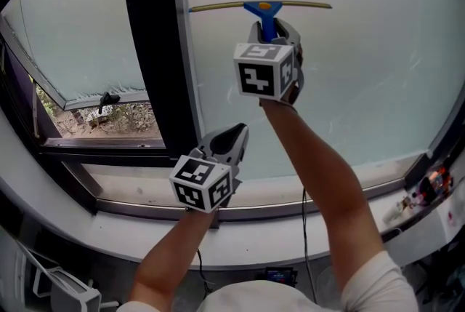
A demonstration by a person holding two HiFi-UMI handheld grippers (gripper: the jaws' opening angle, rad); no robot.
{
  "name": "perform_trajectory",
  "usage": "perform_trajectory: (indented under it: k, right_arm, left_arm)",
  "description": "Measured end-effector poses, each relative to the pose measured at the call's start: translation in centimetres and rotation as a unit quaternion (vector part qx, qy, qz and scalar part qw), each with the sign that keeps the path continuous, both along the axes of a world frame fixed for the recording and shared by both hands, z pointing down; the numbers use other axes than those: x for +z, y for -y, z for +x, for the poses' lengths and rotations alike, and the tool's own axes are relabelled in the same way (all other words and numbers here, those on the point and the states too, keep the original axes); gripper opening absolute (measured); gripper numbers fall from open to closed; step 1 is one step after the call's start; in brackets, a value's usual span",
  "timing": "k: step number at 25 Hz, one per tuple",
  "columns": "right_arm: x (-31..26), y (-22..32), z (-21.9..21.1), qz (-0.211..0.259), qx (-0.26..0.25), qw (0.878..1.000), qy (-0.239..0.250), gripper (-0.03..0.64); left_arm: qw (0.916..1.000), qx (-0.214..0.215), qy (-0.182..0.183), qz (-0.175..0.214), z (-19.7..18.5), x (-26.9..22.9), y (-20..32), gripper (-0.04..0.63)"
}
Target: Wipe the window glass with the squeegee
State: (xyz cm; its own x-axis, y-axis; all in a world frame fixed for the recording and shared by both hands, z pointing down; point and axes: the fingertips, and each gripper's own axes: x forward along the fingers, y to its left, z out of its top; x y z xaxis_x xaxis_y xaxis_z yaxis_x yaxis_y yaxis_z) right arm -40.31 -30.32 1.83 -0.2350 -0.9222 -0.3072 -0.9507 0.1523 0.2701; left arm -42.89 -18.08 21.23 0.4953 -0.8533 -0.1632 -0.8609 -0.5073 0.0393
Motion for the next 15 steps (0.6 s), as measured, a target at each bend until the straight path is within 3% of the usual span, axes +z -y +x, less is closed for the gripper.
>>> perform_trajectory:
  k: [15]
  right_arm:
    - [4.3, -0.1, 0.0, -0.017, -0.001, 1.000, -0.007, 0.155]
  left_arm:
    - [0.9996, 0.008, -0.006, -0.026, 0.2, 2.9, -0.2, 0.034]
